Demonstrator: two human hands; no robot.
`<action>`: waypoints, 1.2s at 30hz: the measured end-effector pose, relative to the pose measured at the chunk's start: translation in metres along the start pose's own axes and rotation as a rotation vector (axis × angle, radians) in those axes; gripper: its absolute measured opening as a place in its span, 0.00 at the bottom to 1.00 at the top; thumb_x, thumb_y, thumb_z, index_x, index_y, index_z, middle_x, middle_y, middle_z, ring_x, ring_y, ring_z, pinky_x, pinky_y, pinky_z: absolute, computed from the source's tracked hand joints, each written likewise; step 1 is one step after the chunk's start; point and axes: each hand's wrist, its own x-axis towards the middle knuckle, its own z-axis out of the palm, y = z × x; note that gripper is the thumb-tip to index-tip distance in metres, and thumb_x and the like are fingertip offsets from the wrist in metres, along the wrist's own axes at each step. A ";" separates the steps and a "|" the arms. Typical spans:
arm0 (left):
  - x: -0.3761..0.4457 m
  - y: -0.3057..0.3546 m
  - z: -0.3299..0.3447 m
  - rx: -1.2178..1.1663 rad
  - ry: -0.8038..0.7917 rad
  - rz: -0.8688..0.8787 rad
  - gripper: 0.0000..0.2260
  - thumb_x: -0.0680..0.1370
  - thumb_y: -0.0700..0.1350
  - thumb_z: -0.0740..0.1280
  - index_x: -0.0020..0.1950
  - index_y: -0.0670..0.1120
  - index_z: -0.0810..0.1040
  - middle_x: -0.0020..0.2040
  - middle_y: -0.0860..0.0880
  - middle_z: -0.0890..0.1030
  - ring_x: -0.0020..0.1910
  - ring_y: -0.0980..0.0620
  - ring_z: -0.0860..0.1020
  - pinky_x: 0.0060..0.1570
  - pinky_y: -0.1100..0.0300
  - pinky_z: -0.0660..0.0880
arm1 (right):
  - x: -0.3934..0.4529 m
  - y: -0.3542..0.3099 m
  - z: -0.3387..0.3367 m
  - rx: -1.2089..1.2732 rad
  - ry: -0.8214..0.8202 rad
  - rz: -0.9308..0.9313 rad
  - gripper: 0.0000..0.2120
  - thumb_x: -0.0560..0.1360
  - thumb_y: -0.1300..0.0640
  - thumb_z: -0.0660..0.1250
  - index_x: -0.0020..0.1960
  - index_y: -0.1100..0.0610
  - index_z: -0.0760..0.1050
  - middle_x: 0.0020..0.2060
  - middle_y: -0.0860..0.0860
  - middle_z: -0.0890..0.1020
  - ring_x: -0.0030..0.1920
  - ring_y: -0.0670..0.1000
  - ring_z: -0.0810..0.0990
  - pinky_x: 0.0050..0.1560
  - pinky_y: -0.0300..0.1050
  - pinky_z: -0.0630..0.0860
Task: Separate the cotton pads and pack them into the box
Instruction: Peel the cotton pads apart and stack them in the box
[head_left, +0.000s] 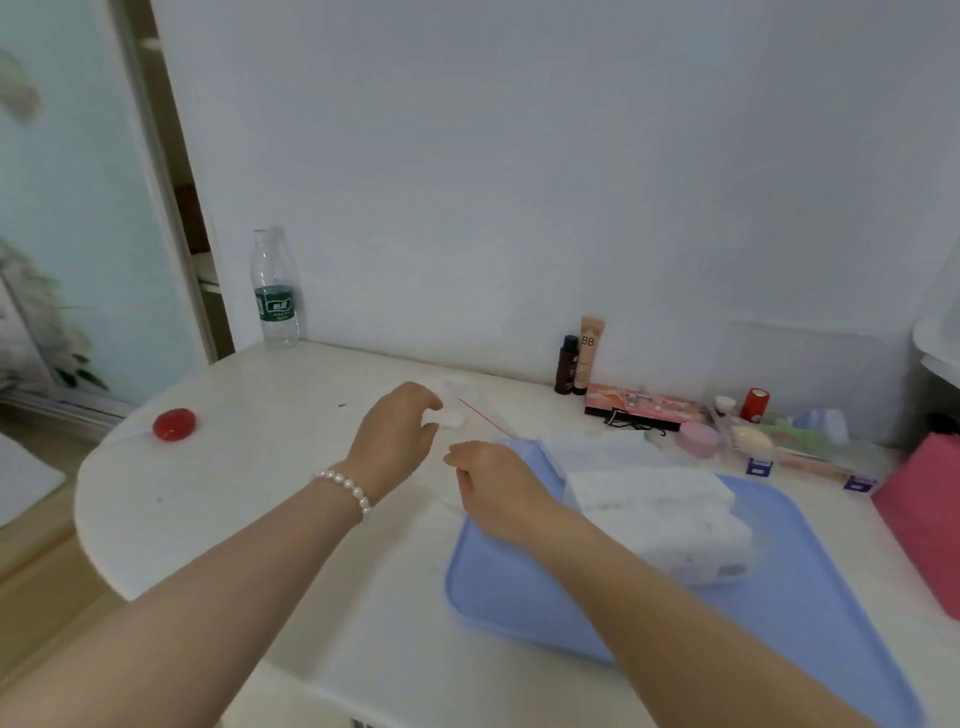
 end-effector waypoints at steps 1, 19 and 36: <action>0.004 0.001 0.000 -0.047 0.043 -0.025 0.09 0.74 0.36 0.68 0.53 0.39 0.78 0.55 0.43 0.78 0.56 0.44 0.76 0.55 0.59 0.68 | 0.010 -0.001 0.008 -0.024 -0.041 0.023 0.14 0.77 0.67 0.54 0.57 0.63 0.76 0.57 0.57 0.78 0.62 0.57 0.73 0.62 0.42 0.65; 0.078 -0.024 -0.003 0.313 -0.041 0.019 0.20 0.76 0.33 0.56 0.68 0.42 0.67 0.59 0.42 0.71 0.52 0.41 0.71 0.42 0.51 0.70 | 0.104 -0.004 0.023 -0.380 -0.368 0.127 0.14 0.78 0.64 0.56 0.62 0.62 0.70 0.46 0.55 0.75 0.53 0.55 0.75 0.60 0.48 0.68; 0.098 -0.005 0.012 0.009 -0.328 -0.042 0.08 0.77 0.38 0.55 0.53 0.40 0.71 0.49 0.44 0.76 0.47 0.44 0.73 0.43 0.55 0.70 | 0.142 0.045 0.039 -0.277 -0.256 0.402 0.17 0.80 0.60 0.55 0.69 0.58 0.63 0.65 0.53 0.72 0.66 0.54 0.70 0.63 0.47 0.69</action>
